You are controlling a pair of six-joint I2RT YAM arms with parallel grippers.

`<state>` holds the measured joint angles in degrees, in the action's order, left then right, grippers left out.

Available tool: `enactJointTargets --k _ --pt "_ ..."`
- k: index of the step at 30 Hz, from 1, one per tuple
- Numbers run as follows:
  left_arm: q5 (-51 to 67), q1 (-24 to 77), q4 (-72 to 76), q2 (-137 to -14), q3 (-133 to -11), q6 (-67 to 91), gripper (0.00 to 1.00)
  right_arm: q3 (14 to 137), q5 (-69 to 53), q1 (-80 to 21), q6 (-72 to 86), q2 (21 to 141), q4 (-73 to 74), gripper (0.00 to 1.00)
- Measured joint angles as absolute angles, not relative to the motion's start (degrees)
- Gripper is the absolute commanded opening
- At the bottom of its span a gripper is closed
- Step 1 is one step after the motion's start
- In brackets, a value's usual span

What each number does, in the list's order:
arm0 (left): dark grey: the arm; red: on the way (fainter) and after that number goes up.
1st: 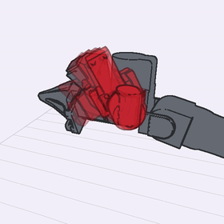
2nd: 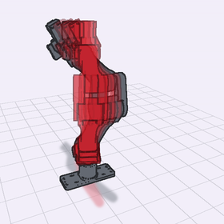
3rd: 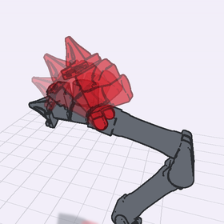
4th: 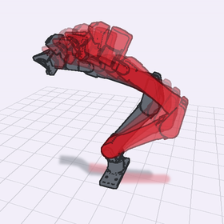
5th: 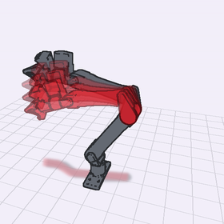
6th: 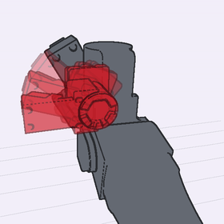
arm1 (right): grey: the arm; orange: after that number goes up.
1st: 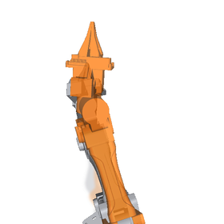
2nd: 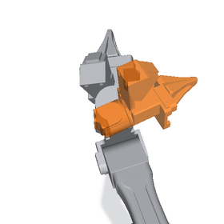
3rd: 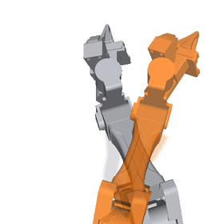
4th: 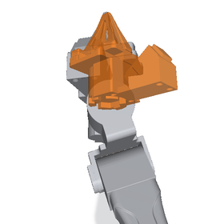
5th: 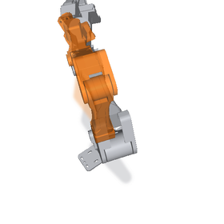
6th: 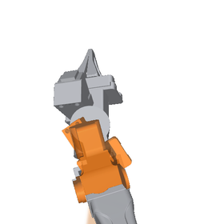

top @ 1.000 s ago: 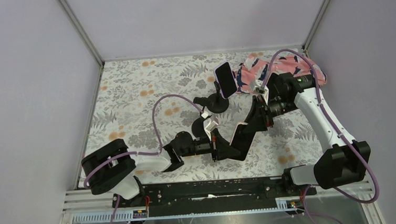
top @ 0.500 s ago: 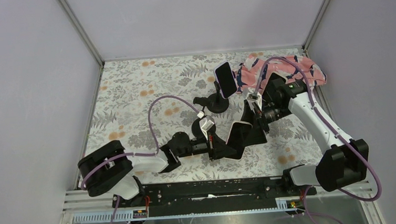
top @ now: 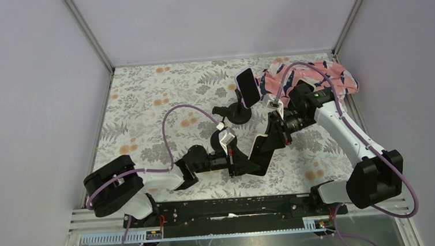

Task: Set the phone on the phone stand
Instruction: Pick up the phone at the center of the board.

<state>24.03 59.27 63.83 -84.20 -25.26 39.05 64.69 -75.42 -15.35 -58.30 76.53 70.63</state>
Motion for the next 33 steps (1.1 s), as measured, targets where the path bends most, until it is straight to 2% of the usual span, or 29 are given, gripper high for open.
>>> enactJointTargets --k 4,5,7,10,12,13,23,26,29,33 --pt "24.3 59.3 63.8 -84.1 -25.2 38.5 0.0 64.8 -75.1 -15.3 -58.3 77.0 70.9 0.04" --pt "24.3 59.3 63.8 -84.1 -25.2 38.4 0.08 65.0 -75.1 -15.3 -58.7 77.1 71.2 0.02" --pt "24.3 59.3 63.9 -84.1 -25.2 38.4 0.31 65.3 -75.1 -15.3 -59.2 77.1 71.6 0.0" --pt "23.1 59.0 63.4 -83.4 -25.2 39.1 0.57 65.6 -75.0 -15.4 -60.2 77.1 72.3 0.0" --pt "22.4 58.5 62.7 -82.4 -25.1 39.2 0.69 65.8 -74.5 -15.5 -60.7 77.1 73.3 0.0" --pt "22.0 58.3 62.0 -81.2 -24.8 38.9 0.71 65.8 -74.4 -15.6 -60.8 77.1 73.8 0.0" --pt "15.7 58.0 48.6 -51.9 -14.6 26.2 0.77 66.4 -70.7 -15.3 -61.4 76.4 74.4 0.0" --pt "9.3 58.0 46.8 -42.9 -7.4 21.8 0.84 66.4 -69.8 -14.3 -61.6 76.3 74.3 0.0" --pt "3.7 57.6 46.1 -39.3 -2.3 19.0 0.85 66.4 -69.6 -13.3 -61.7 76.2 74.0 0.0" --pt "-0.3 54.7 45.7 -41.5 -1.8 17.2 0.84 66.4 -69.5 -12.9 -61.7 76.2 73.7 0.0"
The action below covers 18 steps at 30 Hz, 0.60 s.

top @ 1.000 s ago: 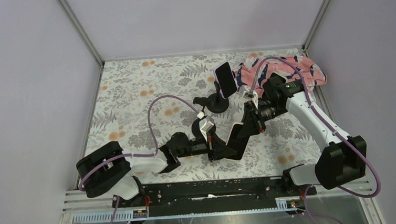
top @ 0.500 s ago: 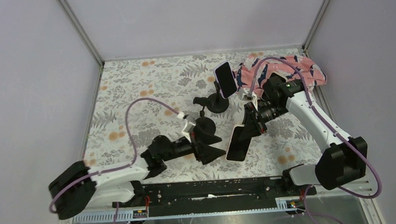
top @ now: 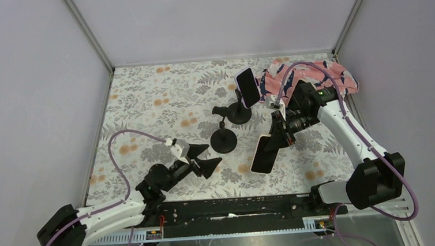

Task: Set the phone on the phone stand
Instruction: Pick up the phone at the center of the board, then adjust the phone stand at the center of the board.

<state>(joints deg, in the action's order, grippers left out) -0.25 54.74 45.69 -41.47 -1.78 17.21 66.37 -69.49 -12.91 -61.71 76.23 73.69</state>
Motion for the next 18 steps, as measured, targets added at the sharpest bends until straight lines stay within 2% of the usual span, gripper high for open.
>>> enactJointTargets --k 5,11,18 --pt "0.7 46.3 51.9 -56.0 -4.9 17.3 0.85 66.4 -69.5 -12.4 -61.8 76.2 73.3 0.0" --pt "6.7 40.8 67.8 -78.4 -7.4 15.6 0.82 66.3 -69.5 -10.8 -61.7 76.2 72.8 0.0" --pt "8.9 40.4 80.6 -94.1 -14.7 10.4 0.7 66.1 -69.5 -9.8 -61.7 76.2 72.7 0.0"
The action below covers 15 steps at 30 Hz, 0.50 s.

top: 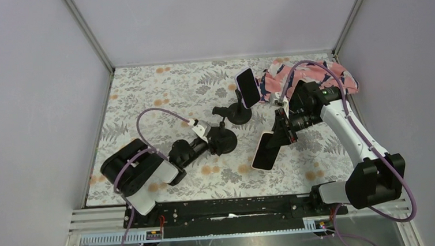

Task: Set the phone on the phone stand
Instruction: Adjust the phone stand at the center of the board.

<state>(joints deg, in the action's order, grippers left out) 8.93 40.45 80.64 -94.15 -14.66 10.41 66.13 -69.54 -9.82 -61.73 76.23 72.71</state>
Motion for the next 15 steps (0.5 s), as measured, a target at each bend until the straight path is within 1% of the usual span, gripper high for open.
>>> enactJointTargets --k 1,3,4,6,9,10,13,15 --pt "8.9 40.4 81.5 -95.6 -15.7 10.3 0.65 66.1 -69.5 -9.8 -61.7 76.2 72.7 0.0" --pt "8.9 40.4 83.5 -99.1 -17.8 10.1 0.6 66.1 -69.5 -9.6 -61.8 76.2 72.7 0.0" --pt "8.9 40.4 84.0 -100.6 -18.7 10.1 0.55 66.1 -69.6 -9.5 -61.8 76.2 72.7 0.0" --pt "8.8 40.2 84.5 -102.9 -19.7 10.2 0.48 66.1 -69.6 -9.3 -61.8 76.2 72.7 0.0" --pt "8.7 39.8 84.9 -104.6 -20.4 11.0 0.27 66.1 -69.6 -9.1 -61.8 75.9 72.7 0.0" --pt "8.5 39.6 85.0 -104.7 -20.4 11.4 0.23 66.1 -69.6 -9.0 -61.8 75.8 72.7 0.0" --pt "8.5 39.3 86.2 -104.6 -20.2 11.8 0.15 66.1 -69.6 -9.0 -61.9 75.8 72.7 0.0" --pt "8.9 39.4 86.7 -104.3 -19.5 12.6 0.13 66.1 -69.6 -9.0 -62.1 75.8 72.8 0.0"
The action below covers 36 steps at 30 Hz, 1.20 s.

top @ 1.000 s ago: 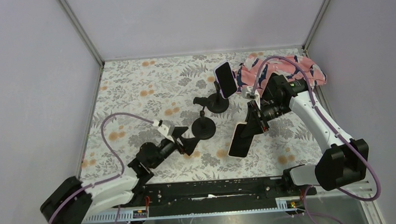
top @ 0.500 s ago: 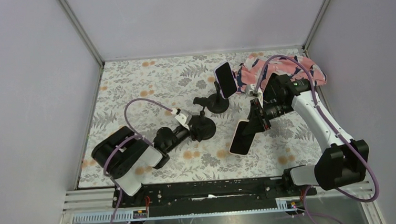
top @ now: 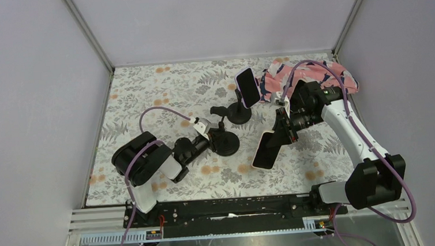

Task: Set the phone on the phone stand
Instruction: Adjust the phone stand at the center of the board.

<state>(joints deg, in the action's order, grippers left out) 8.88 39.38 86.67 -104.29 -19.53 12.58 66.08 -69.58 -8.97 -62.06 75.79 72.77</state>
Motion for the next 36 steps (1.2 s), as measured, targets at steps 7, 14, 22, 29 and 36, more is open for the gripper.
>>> enactJointTargets --k 7,14,22,29,36 --pt "10.7 41.2 87.7 -101.4 -15.4 13.3 0.11 70.6 -69.7 -8.9 -67.3 78.9 78.2 0.0" --pt "7.7 51.4 87.5 -98.6 -12.0 11.9 0.17 77.6 -69.5 -9.1 -66.9 82.0 79.6 0.0" --pt "3.1 55.7 86.0 -97.6 -11.4 13.2 0.63 83.8 -65.9 -14.1 -50.5 82.1 67.3 0.0" --pt "2.1 55.9 82.3 -86.0 -8.4 15.3 0.72 88.0 -63.9 -18.8 -42.6 82.7 60.6 0.0" --pt "2.8 55.9 70.3 -64.6 -3.8 17.1 0.75 92.2 -64.2 -20.7 -38.8 86.5 57.6 0.0"
